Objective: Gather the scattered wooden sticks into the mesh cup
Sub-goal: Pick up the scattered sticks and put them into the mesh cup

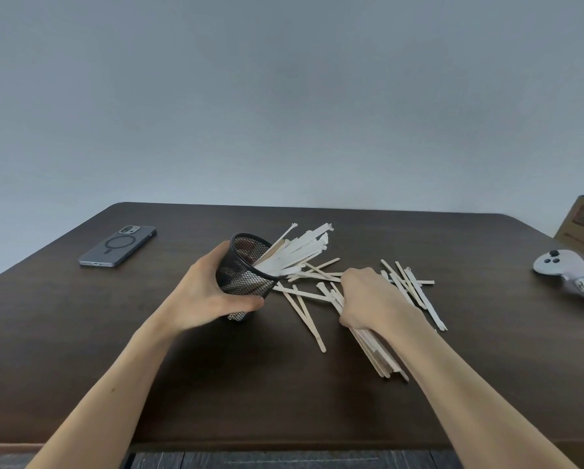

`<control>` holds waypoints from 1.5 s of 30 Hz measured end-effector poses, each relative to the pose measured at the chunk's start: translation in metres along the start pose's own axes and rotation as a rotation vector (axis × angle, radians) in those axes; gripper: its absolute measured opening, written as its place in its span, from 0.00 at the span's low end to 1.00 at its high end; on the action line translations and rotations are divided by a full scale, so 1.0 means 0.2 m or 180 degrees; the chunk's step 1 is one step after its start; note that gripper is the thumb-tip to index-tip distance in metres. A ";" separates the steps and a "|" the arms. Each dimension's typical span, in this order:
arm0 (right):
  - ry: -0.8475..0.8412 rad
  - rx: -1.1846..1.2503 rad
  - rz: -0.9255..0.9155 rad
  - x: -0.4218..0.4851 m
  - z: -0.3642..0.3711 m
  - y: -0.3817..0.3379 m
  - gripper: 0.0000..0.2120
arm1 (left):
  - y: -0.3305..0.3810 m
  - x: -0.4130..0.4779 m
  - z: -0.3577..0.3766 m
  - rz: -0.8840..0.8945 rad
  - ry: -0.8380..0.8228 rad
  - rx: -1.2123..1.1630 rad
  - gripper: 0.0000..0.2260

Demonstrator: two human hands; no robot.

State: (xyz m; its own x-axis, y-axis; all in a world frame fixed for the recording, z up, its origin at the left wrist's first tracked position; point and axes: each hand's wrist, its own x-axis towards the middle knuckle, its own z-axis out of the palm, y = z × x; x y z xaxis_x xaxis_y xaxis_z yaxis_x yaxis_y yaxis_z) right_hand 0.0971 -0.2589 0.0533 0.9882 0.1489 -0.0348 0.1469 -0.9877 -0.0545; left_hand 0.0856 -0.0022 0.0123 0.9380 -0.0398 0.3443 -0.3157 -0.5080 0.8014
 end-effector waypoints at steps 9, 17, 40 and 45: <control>0.0052 0.0158 0.0195 0.03 0.06 -0.01 0.11 | 0.00 0.00 0.00 -0.0023 0.0017 -0.0005 0.31; 0.0588 0.0310 0.0385 0.04 0.19 -0.01 0.13 | 0.01 -0.01 0.00 -0.0048 0.0015 -0.0013 0.30; 0.2492 0.4331 -0.0523 0.06 0.22 0.04 0.09 | 0.01 0.00 0.00 -0.0042 0.0014 0.0064 0.31; 0.2959 0.4420 -0.0493 0.05 0.11 0.02 0.10 | 0.00 0.00 0.00 -0.0052 0.0010 0.0109 0.31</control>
State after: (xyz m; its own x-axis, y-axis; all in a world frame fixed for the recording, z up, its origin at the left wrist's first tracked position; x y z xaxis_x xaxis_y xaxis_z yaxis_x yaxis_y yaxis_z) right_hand 0.1072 -0.2611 0.0303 0.7313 -0.3447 0.5885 0.5937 -0.1030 -0.7981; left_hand 0.0848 -0.0018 0.0131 0.9425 -0.0285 0.3330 -0.2952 -0.5377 0.7898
